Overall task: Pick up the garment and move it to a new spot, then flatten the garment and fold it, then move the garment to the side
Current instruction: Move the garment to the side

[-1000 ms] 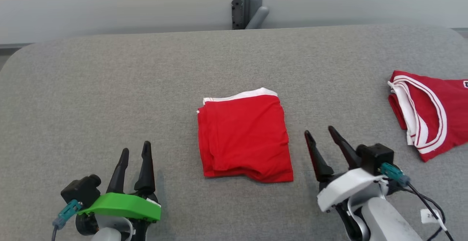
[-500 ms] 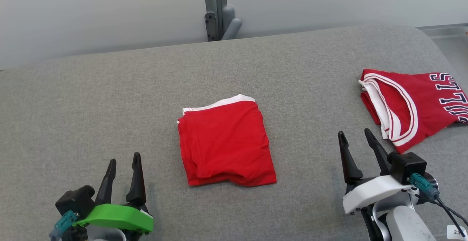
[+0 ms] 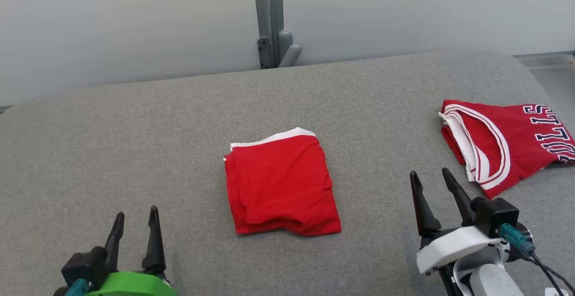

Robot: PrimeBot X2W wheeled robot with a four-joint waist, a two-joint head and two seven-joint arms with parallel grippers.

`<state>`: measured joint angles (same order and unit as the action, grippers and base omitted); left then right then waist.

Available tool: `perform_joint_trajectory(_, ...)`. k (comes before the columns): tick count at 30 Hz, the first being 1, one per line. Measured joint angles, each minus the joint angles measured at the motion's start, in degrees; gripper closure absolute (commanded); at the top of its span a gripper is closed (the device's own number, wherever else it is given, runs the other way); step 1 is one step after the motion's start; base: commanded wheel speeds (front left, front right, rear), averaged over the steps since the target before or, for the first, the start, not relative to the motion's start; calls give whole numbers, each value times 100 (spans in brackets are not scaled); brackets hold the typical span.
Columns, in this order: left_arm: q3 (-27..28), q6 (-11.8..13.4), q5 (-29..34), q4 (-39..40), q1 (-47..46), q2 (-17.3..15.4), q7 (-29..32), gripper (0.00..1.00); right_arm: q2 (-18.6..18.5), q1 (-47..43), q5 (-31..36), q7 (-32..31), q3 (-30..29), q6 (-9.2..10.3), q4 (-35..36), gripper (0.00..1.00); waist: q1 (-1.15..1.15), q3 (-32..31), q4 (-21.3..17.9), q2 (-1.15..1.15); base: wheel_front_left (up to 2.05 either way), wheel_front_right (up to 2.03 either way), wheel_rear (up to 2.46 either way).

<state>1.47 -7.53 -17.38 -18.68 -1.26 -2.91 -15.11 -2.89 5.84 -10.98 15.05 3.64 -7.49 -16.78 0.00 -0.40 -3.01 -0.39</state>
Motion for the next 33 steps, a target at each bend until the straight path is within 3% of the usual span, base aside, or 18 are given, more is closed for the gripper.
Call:
perform_joint_trajectory(11,188,0,255,99,307,5,-1,0,3,-213,-119,0,24,0,-13,0,0,-143,57,0,0,0,0)
perform_joint_trajectory(19,23,0,229,157,288,7,-1,0,3,-198,-134,0,153,0,-75,0,0,10,123,0,0,0,0)
perform_joint_trajectory(27,-313,-1,229,325,-203,8,-1,0,5,450,-130,1,487,0,-176,0,0,585,319,0,0,0,0)
perform_joint_trajectory(33,-552,0,202,247,-488,10,0,0,-14,1063,-581,1,1002,-1,-715,0,0,1125,585,0,0,0,0)
